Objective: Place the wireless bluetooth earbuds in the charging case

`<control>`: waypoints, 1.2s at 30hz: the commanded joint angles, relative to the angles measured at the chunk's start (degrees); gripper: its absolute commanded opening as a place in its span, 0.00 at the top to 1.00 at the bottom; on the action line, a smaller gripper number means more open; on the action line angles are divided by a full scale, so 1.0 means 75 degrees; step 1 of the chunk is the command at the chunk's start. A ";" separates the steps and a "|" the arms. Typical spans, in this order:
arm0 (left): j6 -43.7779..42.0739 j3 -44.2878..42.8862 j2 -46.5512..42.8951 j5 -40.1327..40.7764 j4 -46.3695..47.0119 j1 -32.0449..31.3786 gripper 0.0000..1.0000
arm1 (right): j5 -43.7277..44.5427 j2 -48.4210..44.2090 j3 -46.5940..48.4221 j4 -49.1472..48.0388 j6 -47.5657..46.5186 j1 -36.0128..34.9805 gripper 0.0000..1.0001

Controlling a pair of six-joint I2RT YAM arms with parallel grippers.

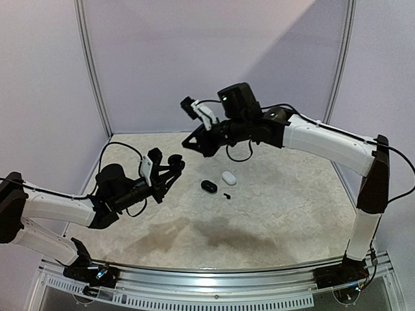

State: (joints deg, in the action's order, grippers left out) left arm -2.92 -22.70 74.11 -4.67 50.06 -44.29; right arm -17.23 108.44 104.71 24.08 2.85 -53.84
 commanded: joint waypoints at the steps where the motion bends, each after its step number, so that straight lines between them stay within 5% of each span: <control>1: 0.0061 -0.0038 -0.0165 0.0190 -0.0100 -0.0059 1.00 | 0.1404 -0.1231 -0.0168 0.0009 0.1121 0.0554 0.88; 9: -0.0046 0.0048 -0.0307 0.0255 -0.0222 -0.0049 1.00 | 0.3375 -0.0243 -0.0201 0.1886 0.2027 0.0950 0.76; 24: -0.0124 0.0052 -0.0402 0.0189 -0.0277 -0.0044 1.00 | 0.2834 0.2848 0.0909 0.3270 0.1775 0.1306 0.92; 36: -0.0114 -0.0029 -0.0272 0.0177 -0.0268 -0.0047 1.00 | 0.2057 0.3604 0.0973 0.3505 0.1608 0.1318 0.95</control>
State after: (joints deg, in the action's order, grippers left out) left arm -3.36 -22.52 71.70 -3.42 48.51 -44.29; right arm 0.03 134.15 111.50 48.88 15.73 -44.16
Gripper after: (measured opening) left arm 0.182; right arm 0.057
